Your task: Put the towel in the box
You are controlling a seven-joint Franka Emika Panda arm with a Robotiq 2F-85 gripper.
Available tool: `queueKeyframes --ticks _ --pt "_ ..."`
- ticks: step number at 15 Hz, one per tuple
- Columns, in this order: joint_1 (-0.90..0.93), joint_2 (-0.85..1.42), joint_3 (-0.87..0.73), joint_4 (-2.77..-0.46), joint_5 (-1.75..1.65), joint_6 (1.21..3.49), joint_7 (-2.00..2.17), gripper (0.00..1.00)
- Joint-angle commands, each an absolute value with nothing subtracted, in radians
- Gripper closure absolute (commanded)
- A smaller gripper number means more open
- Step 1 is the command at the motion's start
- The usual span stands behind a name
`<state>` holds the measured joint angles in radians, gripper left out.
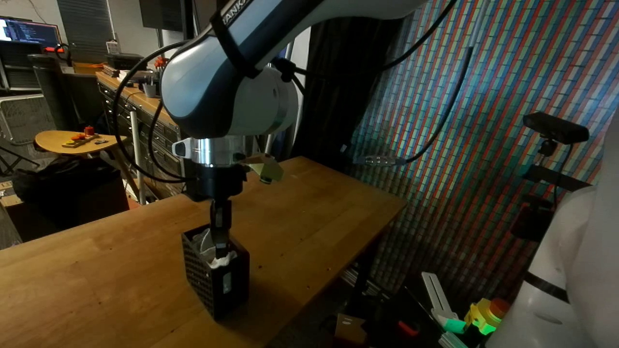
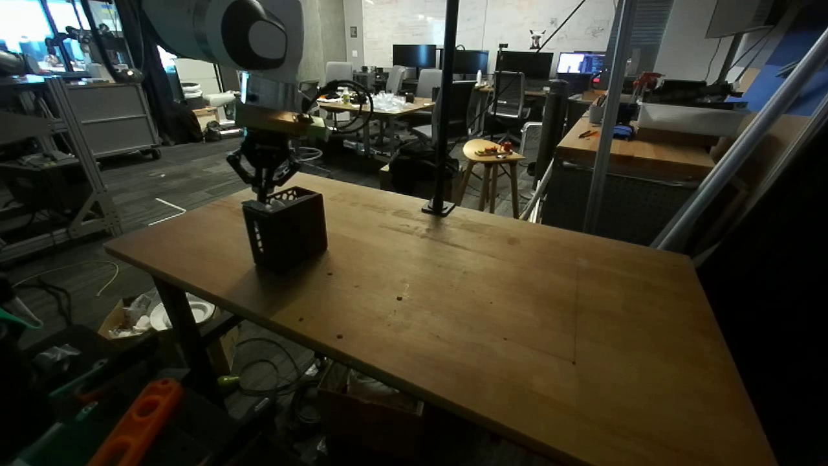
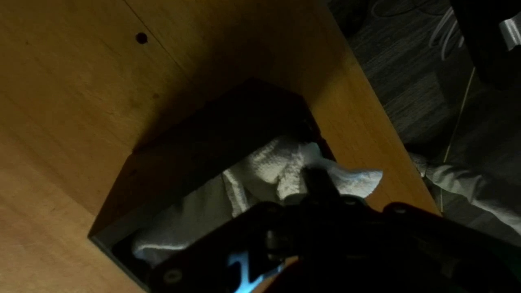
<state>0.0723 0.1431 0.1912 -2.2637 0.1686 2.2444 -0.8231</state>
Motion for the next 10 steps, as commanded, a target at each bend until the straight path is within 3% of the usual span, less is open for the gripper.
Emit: queueKeyframes --ticks 1,10 --pt "0.084 0.176 0.195 -2.238 0.213 2.251 -0.813 0.97" --pt "0.078 0.255 0.202 -2.169 0.211 2.246 -0.824 0.95"
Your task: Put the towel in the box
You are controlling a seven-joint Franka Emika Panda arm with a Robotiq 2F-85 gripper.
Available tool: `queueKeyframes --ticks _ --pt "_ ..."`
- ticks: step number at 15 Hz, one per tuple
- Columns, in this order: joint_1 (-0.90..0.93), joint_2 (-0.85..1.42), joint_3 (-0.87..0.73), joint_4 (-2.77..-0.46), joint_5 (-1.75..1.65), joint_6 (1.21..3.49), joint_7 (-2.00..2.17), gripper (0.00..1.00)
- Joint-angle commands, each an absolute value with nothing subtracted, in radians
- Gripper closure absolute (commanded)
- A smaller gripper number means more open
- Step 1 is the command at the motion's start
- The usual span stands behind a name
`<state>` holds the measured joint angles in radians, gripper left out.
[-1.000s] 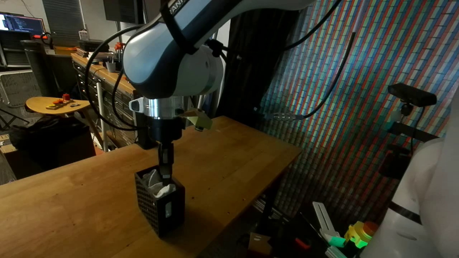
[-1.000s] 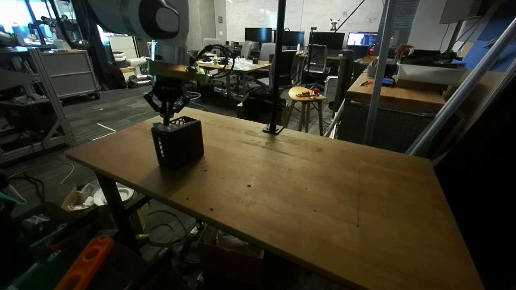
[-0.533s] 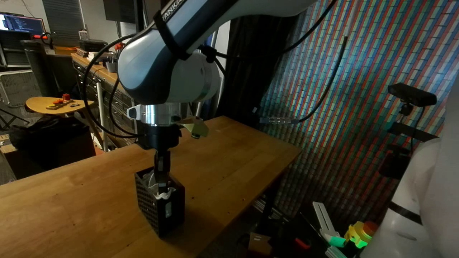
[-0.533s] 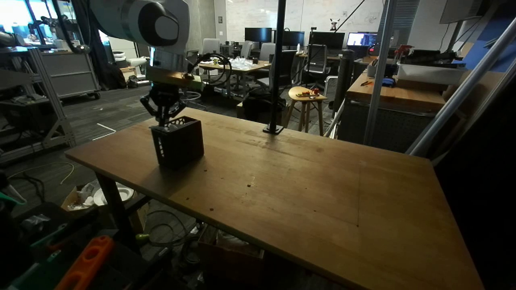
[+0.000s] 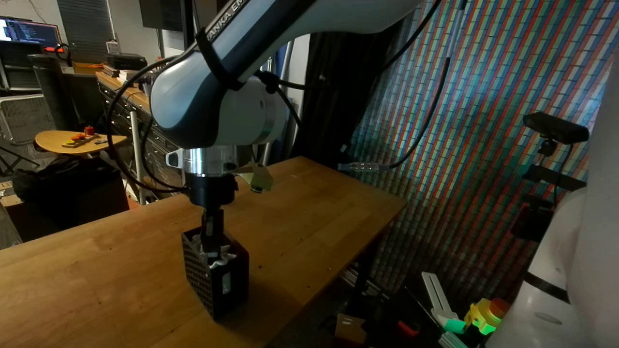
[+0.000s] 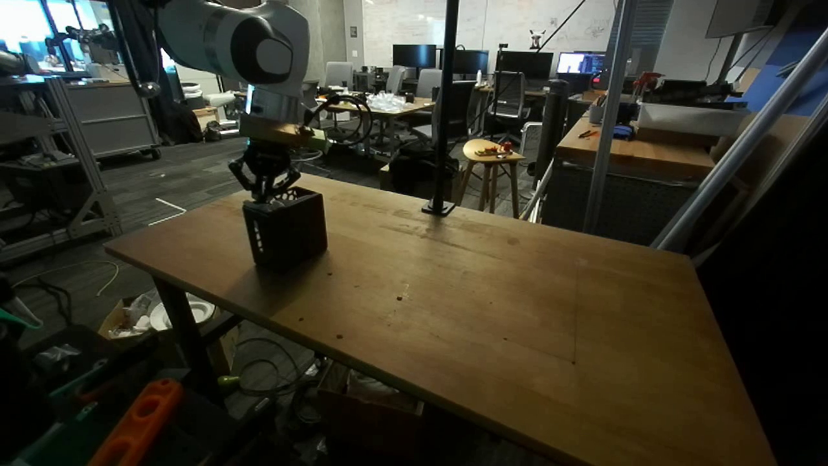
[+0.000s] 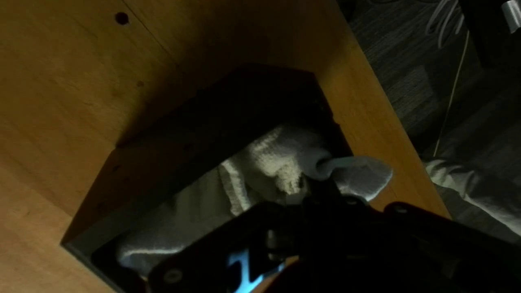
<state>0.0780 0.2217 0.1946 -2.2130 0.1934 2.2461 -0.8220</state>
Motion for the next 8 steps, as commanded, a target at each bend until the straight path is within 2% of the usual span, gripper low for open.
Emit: queueKeyframes --ticks 1,8 --pt "0.077 0.265 0.202 -2.16 0.209 2.248 -0.825 0.96" --pt "0.07 0.312 0.208 -2.121 0.204 2.253 -0.838 0.95"
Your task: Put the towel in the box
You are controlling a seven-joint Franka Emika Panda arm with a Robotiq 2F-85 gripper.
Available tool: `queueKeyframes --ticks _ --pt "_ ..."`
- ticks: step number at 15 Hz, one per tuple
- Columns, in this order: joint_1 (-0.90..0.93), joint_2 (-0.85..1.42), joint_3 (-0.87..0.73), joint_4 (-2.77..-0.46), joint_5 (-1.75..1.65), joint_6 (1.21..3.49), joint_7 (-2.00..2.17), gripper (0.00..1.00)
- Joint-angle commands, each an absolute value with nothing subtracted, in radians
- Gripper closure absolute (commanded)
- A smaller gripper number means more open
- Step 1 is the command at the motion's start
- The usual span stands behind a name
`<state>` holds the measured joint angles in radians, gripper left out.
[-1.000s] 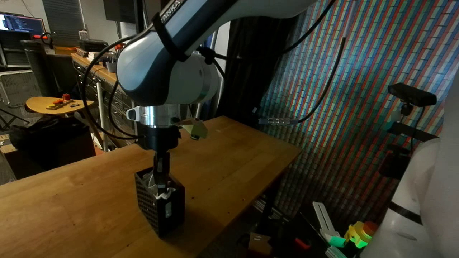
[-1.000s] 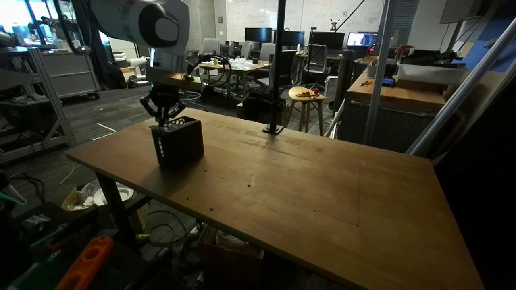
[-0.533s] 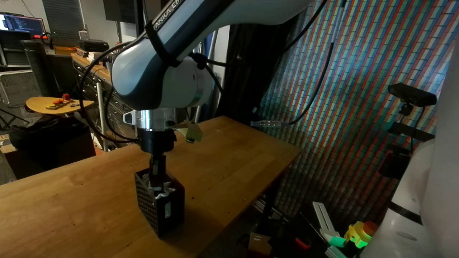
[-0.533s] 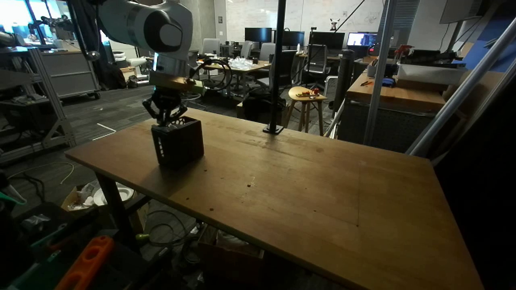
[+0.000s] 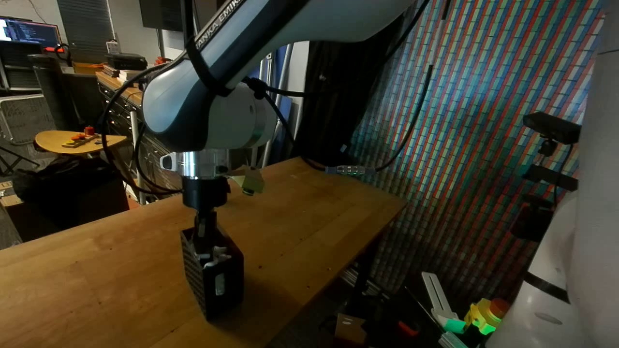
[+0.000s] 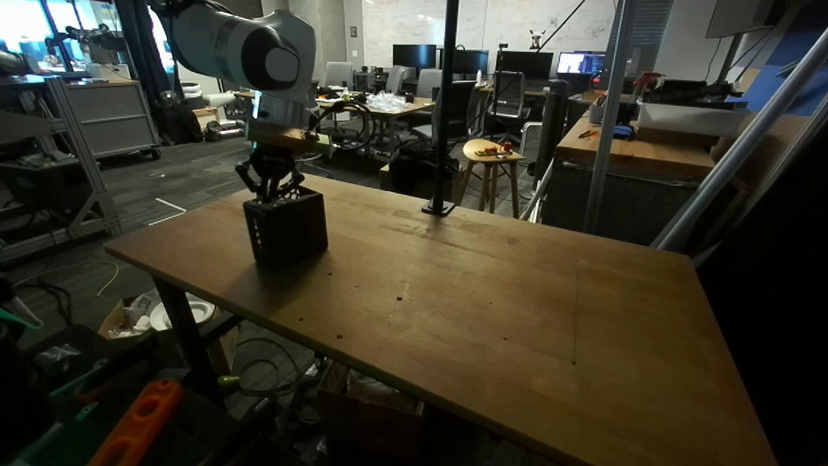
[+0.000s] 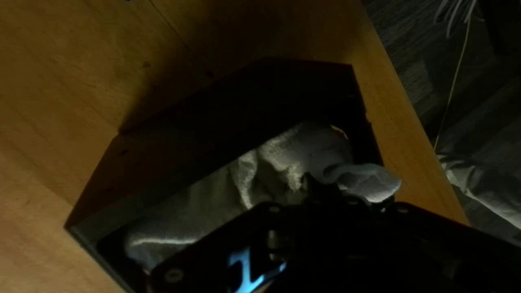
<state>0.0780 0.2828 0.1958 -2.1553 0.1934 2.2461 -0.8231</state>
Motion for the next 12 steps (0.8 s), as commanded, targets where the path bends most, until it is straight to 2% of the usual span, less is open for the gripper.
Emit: queueKeyframes --ticks 1,12 --pt "0.07 0.315 0.208 -2.118 0.203 2.255 -0.839 0.96" --pt "0.057 0.329 0.213 -2.131 0.212 2.259 -0.872 0.95"
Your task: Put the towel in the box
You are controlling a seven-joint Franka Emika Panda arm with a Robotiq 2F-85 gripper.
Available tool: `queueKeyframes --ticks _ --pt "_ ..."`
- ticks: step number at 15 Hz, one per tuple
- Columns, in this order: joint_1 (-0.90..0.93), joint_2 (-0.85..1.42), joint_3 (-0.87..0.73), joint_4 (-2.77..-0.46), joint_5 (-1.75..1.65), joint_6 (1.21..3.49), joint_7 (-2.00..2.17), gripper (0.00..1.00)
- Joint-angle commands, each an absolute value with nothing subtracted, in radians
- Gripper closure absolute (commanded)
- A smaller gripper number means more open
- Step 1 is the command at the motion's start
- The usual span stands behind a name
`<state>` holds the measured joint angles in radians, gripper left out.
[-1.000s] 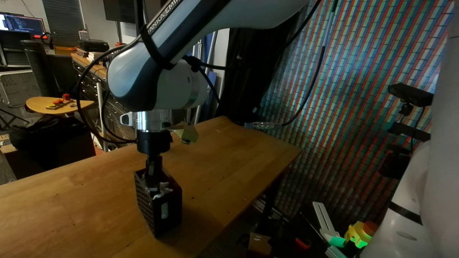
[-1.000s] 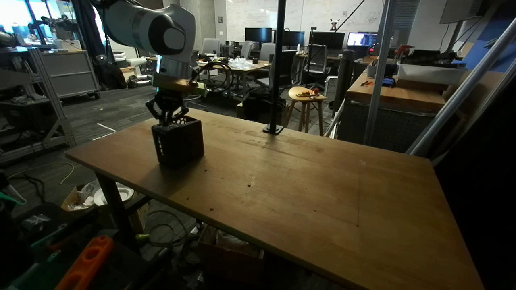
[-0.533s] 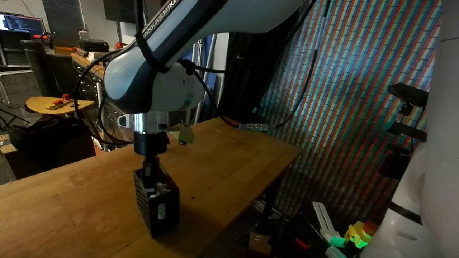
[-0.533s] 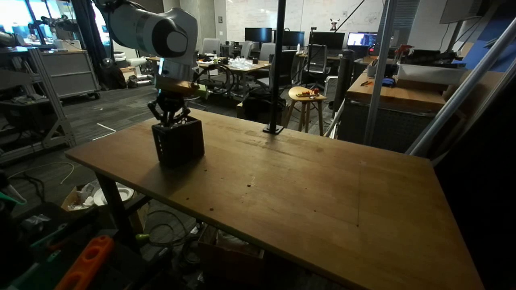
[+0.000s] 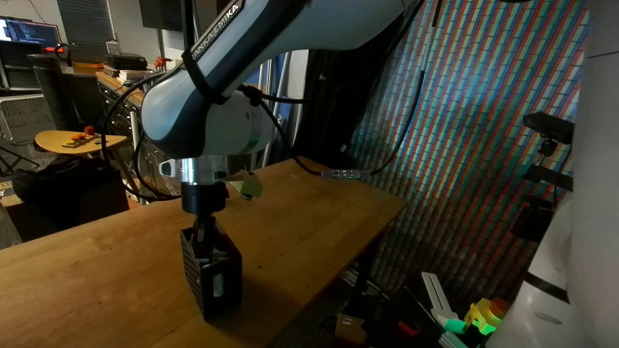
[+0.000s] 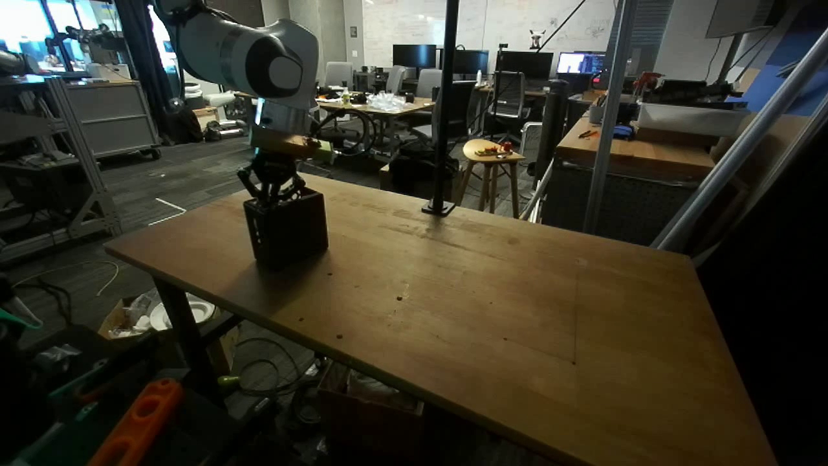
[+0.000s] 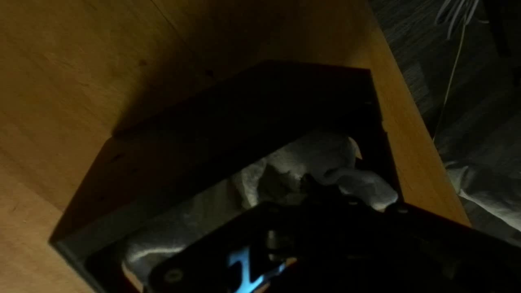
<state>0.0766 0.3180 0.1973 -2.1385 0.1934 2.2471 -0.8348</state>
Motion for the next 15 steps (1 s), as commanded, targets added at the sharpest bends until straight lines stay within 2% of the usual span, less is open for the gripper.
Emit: queueKeyframes --ticks 1,15 --pt "0.055 0.331 0.213 -2.13 0.211 2.257 -0.88 0.97" --pt "-0.009 0.42 0.208 -2.088 0.217 2.21 -1.062 0.97"
